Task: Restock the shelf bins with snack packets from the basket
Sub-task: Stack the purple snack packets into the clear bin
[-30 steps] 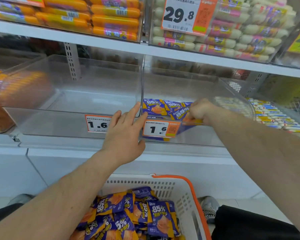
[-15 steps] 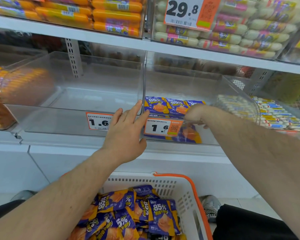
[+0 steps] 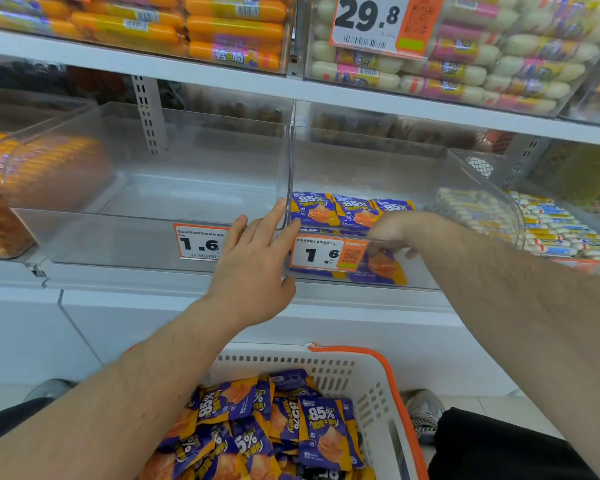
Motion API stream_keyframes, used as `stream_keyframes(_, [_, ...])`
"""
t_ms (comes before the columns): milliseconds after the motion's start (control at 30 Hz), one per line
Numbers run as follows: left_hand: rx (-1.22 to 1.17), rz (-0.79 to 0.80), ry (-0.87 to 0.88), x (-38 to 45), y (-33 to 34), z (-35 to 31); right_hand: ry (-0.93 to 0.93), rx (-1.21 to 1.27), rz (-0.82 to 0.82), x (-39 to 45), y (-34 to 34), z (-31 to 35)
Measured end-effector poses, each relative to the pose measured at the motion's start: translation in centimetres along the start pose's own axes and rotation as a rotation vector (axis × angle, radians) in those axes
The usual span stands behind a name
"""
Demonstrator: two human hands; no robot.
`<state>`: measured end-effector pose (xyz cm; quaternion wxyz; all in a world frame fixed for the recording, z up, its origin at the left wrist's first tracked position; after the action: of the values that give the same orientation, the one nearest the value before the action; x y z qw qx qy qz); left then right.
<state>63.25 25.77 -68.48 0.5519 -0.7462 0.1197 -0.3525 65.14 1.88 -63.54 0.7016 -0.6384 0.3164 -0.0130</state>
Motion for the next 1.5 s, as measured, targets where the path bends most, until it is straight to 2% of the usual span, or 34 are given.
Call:
stream_keyframes(133, [-0.026, -0.009, 0.016, 0.1, 0.1, 0.1, -0.001, -0.023, 0.009, -0.2, 0.0, 0.2])
stream_keyframes(200, [-0.059, -0.047, 0.030, 0.0, 0.1, 0.1, -0.010, 0.015, -0.101, 0.0, -0.2, 0.2])
stream_keyframes(267, [-0.129, -0.158, 0.068, -0.6, 0.3, -0.1, -0.010, 0.178, -0.381, 0.4, -0.3, -0.3])
stream_keyframes(300, [-0.164, -0.245, 0.095, -0.9, 0.5, -0.3, -0.032, 0.230, -0.629, 0.2, -0.1, -0.5])
stream_keyframes(367, [-0.217, -0.346, 0.141, -1.8, 1.0, -0.7, -0.238, 0.183, -1.226, -1.3, 1.0, -0.5])
stream_keyframes(400, [-0.225, -0.312, 0.166, -2.1, 1.3, -0.9, -0.386, 0.145, -1.430, -2.6, 1.9, -0.2])
stream_keyframes(433, [-0.225, -0.200, 0.180, -2.4, 1.7, -1.0, -0.533, 0.137, -1.530, -3.9, 3.1, 0.5])
stream_keyframes(467, [-0.217, -0.014, 0.168, -2.8, 2.1, -1.0, -0.653, 0.151, -1.544, -4.7, 5.0, 1.2])
stream_keyframes(500, [-0.200, 0.192, 0.140, -3.2, 2.6, -0.7, -0.736, 0.179, -1.505, -5.1, 7.1, 1.8])
stream_keyframes(567, [-0.126, 0.602, 0.059, -4.2, 3.6, 0.1, -0.792, 0.248, -1.291, -5.0, 12.2, 2.5])
stream_keyframes(633, [-0.079, 0.886, 0.013, -5.3, 4.3, 0.7, -0.693, 0.269, -0.946, -4.2, 17.4, 2.8])
stream_keyframes(667, [-0.074, 0.957, 0.012, -5.7, 4.8, 1.0, -0.576, 0.265, -0.733, -3.7, 19.6, 2.7])
stream_keyframes(733, [-0.075, 1.022, 0.012, -6.1, 5.8, 1.2, -0.329, 0.247, -0.363, -2.7, 23.7, 2.3])
stream_keyframes(833, [-0.096, 1.035, 0.017, -6.1, 6.5, 1.3, -0.087, 0.272, -0.017, -1.9, 29.1, 1.6])
stream_keyframes(900, [-0.105, 1.040, 0.039, -6.2, 6.7, 1.2, -0.022, 0.166, 0.148, -1.8, 31.9, 1.3])
stream_keyframes(1000, [-0.117, 1.040, 0.027, -6.0, 6.8, 1.0, -0.053, -0.020, 0.309, -2.3, 34.4, 1.3])
stream_keyframes(1067, [-0.111, 1.054, 0.031, -5.9, 6.9, 0.9, -0.081, -0.071, 0.364, -2.5, 35.3, 1.4])
stream_keyframes(1267, [-0.107, 1.040, 0.061, -5.6, 7.1, 0.6, -0.188, -0.168, 0.261, -3.5, 35.2, 1.8])
stream_keyframes(1400, [-0.075, 0.999, 0.052, -5.5, 6.7, 0.4, -0.311, -0.200, 0.131, -4.0, 31.8, 2.2])
stream_keyframes(1500, [-0.054, 0.966, 0.016, -5.3, 5.9, 0.2, -0.317, -0.138, 0.044, -3.8, 27.9, 2.7])
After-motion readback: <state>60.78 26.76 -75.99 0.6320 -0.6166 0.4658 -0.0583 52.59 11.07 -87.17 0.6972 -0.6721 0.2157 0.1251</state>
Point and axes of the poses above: each hand's wrist, its own x-axis towards the middle knuckle, its own y-axis out of the palm, z = x × y, the point moved 1 cm from there along x, towards the middle knuckle, and after that the axes turned 3 degrees about -x, right-handed, at the moved point
